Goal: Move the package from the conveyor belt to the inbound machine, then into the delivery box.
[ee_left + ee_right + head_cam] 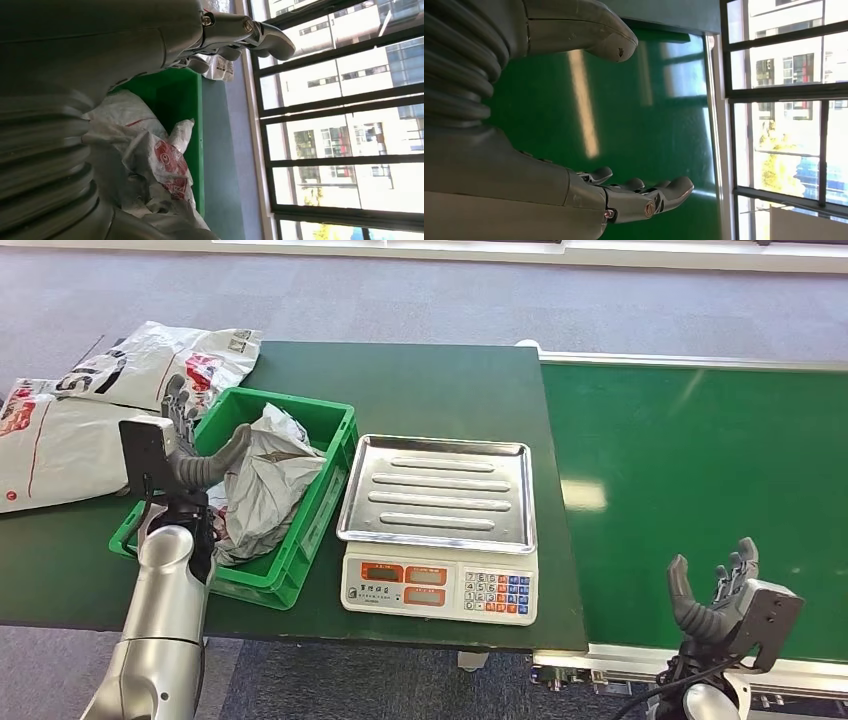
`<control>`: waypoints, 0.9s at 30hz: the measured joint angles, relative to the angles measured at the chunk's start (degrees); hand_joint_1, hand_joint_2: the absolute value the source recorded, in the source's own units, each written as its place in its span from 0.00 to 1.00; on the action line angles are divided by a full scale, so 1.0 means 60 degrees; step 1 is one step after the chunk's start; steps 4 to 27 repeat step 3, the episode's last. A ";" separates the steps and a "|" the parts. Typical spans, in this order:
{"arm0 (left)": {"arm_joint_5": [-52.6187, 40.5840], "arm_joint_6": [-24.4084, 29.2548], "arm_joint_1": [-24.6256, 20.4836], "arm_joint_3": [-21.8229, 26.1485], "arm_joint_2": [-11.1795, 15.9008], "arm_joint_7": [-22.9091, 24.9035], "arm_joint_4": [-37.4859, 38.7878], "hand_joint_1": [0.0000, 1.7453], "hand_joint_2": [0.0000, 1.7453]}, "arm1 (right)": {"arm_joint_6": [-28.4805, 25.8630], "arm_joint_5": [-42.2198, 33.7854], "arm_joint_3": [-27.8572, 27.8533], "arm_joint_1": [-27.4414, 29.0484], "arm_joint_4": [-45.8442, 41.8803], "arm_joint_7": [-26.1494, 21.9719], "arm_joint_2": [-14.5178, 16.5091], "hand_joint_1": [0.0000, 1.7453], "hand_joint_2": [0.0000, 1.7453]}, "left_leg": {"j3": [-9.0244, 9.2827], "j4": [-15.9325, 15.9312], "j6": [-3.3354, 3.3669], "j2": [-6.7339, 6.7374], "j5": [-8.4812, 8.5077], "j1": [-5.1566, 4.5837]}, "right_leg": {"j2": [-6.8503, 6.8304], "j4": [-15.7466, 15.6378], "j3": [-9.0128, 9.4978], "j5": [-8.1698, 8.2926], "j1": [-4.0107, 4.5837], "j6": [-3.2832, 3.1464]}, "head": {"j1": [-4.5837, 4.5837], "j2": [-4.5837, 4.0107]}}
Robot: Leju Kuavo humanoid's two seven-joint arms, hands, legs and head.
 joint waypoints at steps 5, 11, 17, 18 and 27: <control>0.0543 0.0307 0.0519 0.0039 -0.0174 -0.1115 -0.0757 0.00 1.00 | 0.0000 -0.0086 -0.0001 0.0032 -0.0001 -0.0012 0.0000 0.00 1.00 | 0.0008 0.0000 -0.0010 0.0020 -0.0013 0.0000 | 0.0019 0.0000 0.0002 0.0000 -0.0001 -0.0001 | 0.0001 0.0000; 0.0543 0.0307 0.0519 0.0039 -0.0174 -0.1115 -0.0757 0.00 1.00 | 0.0000 -0.0086 -0.0001 0.0032 -0.0001 -0.0012 0.0000 0.00 1.00 | 0.0008 0.0000 -0.0010 0.0020 -0.0013 0.0000 | 0.0019 0.0000 0.0002 0.0000 -0.0001 -0.0001 | 0.0001 0.0000; 0.0543 0.0307 0.0519 0.0039 -0.0174 -0.1115 -0.0757 0.00 1.00 | 0.0000 -0.0086 -0.0001 0.0032 -0.0001 -0.0012 0.0000 0.00 1.00 | 0.0008 0.0000 -0.0010 0.0020 -0.0013 0.0000 | 0.0019 0.0000 0.0002 0.0000 -0.0001 -0.0001 | 0.0001 0.0000; 0.0543 0.0307 0.0519 0.0039 -0.0174 -0.1115 -0.0757 0.00 1.00 | 0.0000 -0.0086 -0.0001 0.0032 -0.0001 -0.0012 0.0000 0.00 1.00 | 0.0008 0.0000 -0.0010 0.0020 -0.0013 0.0000 | 0.0019 0.0000 0.0002 0.0000 -0.0001 -0.0001 | 0.0001 0.0000; 0.0543 0.0307 0.0519 0.0039 -0.0174 -0.1115 -0.0757 0.00 1.00 | 0.0000 -0.0086 -0.0001 0.0032 -0.0001 -0.0012 0.0000 0.00 1.00 | 0.0008 0.0000 -0.0010 0.0020 -0.0013 0.0000 | 0.0019 0.0000 0.0002 0.0000 -0.0001 -0.0001 | 0.0001 0.0000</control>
